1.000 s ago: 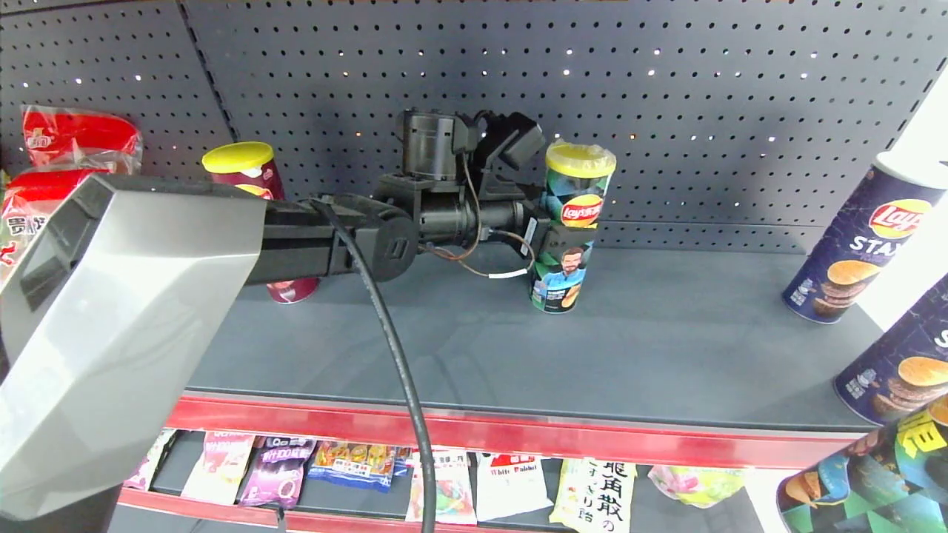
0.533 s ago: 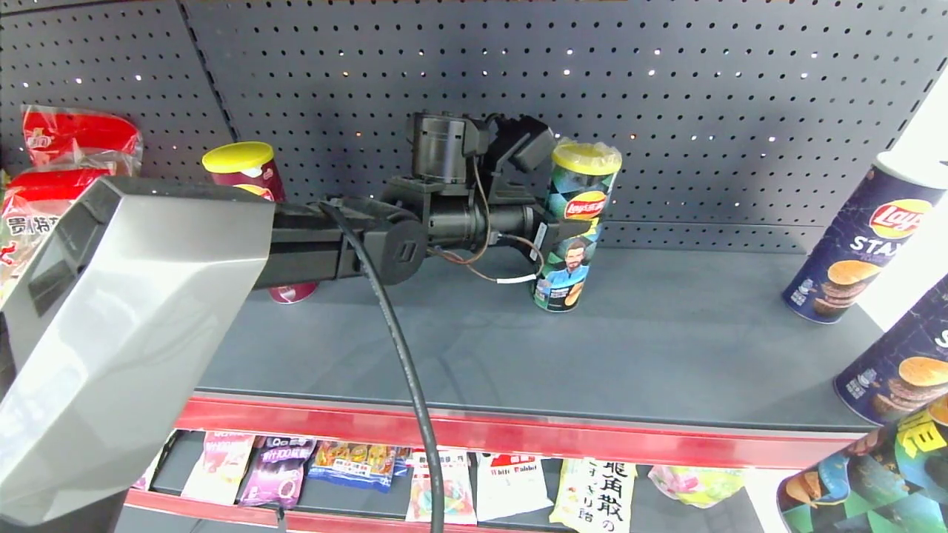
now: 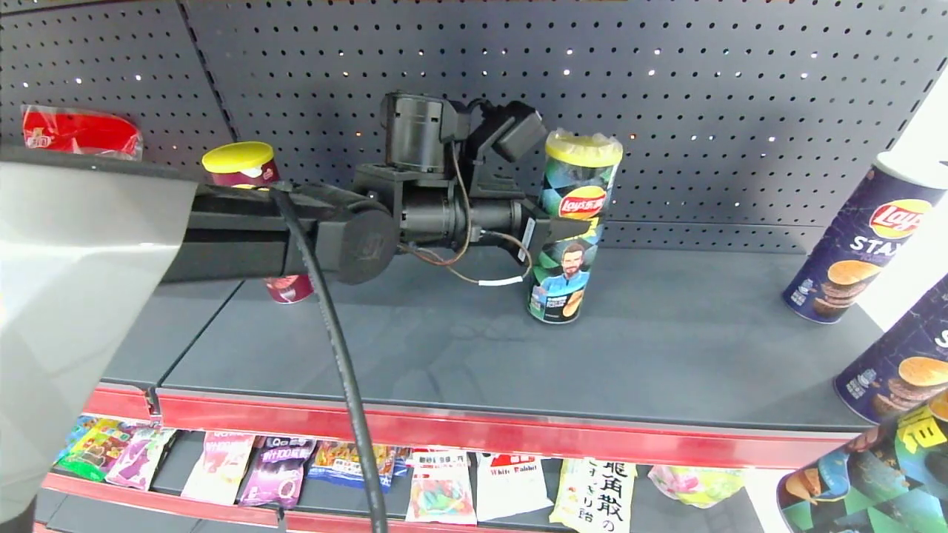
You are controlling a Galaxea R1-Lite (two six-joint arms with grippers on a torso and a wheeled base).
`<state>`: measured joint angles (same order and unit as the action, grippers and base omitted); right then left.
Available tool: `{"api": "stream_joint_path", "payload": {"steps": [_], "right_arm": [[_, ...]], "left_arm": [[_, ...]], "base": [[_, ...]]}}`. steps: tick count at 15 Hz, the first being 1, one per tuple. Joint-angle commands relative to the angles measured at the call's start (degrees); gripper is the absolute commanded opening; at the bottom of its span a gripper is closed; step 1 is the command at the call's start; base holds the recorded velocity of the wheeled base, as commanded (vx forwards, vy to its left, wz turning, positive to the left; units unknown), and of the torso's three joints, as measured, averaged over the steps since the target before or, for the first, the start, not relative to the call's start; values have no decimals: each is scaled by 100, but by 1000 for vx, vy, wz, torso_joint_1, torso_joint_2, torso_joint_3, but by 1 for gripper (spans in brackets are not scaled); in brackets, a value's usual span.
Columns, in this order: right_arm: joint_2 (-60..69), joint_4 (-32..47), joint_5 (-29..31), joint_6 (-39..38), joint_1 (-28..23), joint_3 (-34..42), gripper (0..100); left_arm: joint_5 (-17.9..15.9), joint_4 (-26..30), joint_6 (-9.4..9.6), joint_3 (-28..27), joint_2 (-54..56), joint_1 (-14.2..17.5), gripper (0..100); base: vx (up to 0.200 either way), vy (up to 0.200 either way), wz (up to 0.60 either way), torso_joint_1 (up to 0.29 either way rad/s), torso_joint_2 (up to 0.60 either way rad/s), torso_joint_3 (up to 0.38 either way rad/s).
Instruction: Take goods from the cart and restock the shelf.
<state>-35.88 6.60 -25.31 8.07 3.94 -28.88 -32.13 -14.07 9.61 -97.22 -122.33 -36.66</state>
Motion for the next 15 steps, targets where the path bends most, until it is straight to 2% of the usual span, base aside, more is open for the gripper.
{"api": "stream_joint_path", "payload": {"steps": [1,3,4,5,6,7,10,13,15], "right_arm": [[-42,0,0,2,2,-12,0],[-25,0,0,2,2,-4,0],[-25,0,0,2,2,-4,0],[-16,0,0,2,11,5,0],[-7,0,0,2,2,5,0],[-7,0,0,2,2,5,0],[2,0,0,2,2,23,0],[-7,0,0,2,2,23,0],[-7,0,0,2,2,23,0]], "left_arm": [[-12,-35,33,643,535,-52,0],[14,-61,41,1214,843,-96,0],[14,-61,41,1214,843,-96,0],[49,-553,41,1645,887,-122,0],[49,-703,41,1759,887,-131,0],[49,-1098,33,2102,913,-193,0],[49,-1186,15,2401,1062,-333,0],[41,-1168,6,2462,1229,-325,0],[14,-1177,15,2726,1370,-325,0]], "base": [[0,0,0,0,0,0],[0,0,0,0,0,0],[0,0,0,0,0,0],[0,0,0,0,0,0],[0,0,0,0,0,0],[0,0,0,0,0,0],[0,0,0,0,0,0],[0,0,0,0,0,0],[0,0,0,0,0,0]]}}
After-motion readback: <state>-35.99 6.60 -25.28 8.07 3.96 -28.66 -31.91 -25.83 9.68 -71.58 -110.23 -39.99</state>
